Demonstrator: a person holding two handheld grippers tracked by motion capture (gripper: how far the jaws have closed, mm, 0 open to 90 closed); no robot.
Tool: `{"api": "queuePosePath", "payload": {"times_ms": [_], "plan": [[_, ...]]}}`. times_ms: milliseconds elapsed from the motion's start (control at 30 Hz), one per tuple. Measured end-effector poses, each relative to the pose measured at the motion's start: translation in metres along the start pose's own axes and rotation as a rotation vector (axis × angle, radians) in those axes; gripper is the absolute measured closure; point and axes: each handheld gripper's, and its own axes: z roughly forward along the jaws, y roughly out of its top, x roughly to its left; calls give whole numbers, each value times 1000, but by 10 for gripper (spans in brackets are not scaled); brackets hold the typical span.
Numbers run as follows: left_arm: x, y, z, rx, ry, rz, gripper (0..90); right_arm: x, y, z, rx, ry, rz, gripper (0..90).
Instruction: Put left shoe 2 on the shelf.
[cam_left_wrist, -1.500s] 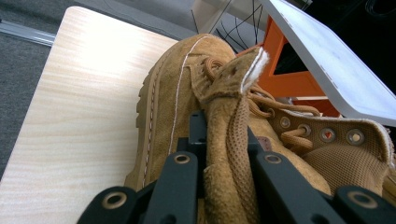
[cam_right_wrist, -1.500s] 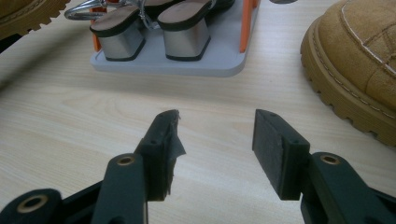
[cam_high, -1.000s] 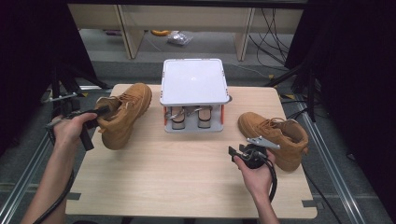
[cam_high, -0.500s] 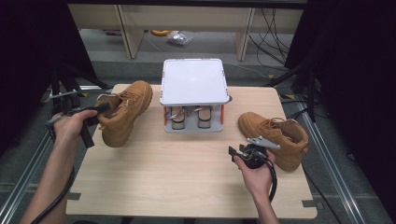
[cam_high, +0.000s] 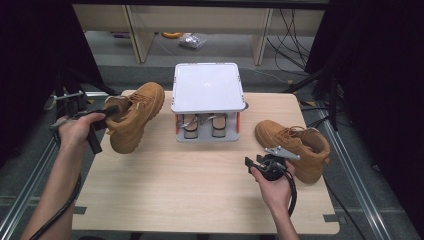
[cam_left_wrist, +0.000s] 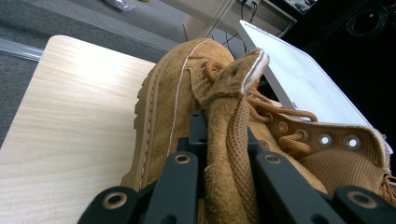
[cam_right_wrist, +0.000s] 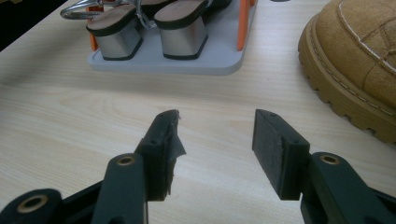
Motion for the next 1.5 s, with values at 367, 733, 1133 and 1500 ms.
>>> {"api": "queuePosePath", "payload": {"times_ms": [367, 733, 1133, 1500], "plan": [[-2, 5, 1, -3, -2, -4, 826, 0, 0, 0, 1, -2, 0, 515], [-8, 15, 0, -16, -13, 1, 826, 0, 1, -2, 8, -5, 6, 515], [-15, 23, 2, -25, -22, 2, 825, 2, 1, -4, 27, -14, 41, 516], [-18, 31, 2, -36, -34, 2, 824, 1, 1, -3, 6, -5, 53, 517]]}}
